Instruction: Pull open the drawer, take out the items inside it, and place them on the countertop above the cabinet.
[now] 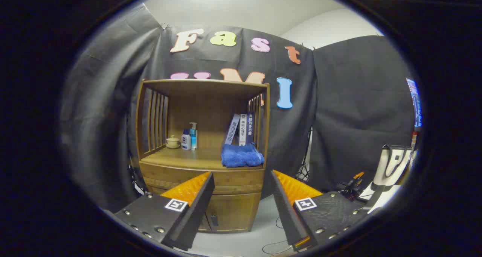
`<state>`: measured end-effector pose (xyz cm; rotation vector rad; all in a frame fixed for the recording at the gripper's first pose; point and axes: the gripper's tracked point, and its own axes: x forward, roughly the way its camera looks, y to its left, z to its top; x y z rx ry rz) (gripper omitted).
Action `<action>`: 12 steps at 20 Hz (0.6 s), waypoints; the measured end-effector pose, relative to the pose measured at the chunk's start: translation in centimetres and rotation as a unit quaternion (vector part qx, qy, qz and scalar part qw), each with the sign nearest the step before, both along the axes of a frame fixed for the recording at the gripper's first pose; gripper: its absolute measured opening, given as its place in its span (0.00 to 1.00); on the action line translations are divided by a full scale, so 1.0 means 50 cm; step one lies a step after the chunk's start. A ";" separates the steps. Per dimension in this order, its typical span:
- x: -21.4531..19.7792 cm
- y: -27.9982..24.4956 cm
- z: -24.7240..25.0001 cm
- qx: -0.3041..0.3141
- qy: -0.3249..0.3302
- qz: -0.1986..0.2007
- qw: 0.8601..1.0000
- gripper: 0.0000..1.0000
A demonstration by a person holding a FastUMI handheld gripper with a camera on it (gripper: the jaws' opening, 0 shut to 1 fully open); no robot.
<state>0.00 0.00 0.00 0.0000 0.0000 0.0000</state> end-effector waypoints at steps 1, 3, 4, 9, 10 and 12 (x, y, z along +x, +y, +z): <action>0.000 0.000 0.000 0.000 -0.001 0.000 1.000 0.88; 0.000 -0.001 0.001 0.000 -0.002 -0.001 1.000 0.88; -0.001 -0.001 0.001 0.001 -0.002 -0.002 1.000 0.88; -0.004 -0.003 0.001 0.004 -0.002 -0.006 1.000 0.88; -0.005 -0.002 0.002 0.005 -0.003 -0.007 1.000 0.88; -0.007 -0.004 0.006 0.006 -0.006 -0.009 1.000 0.88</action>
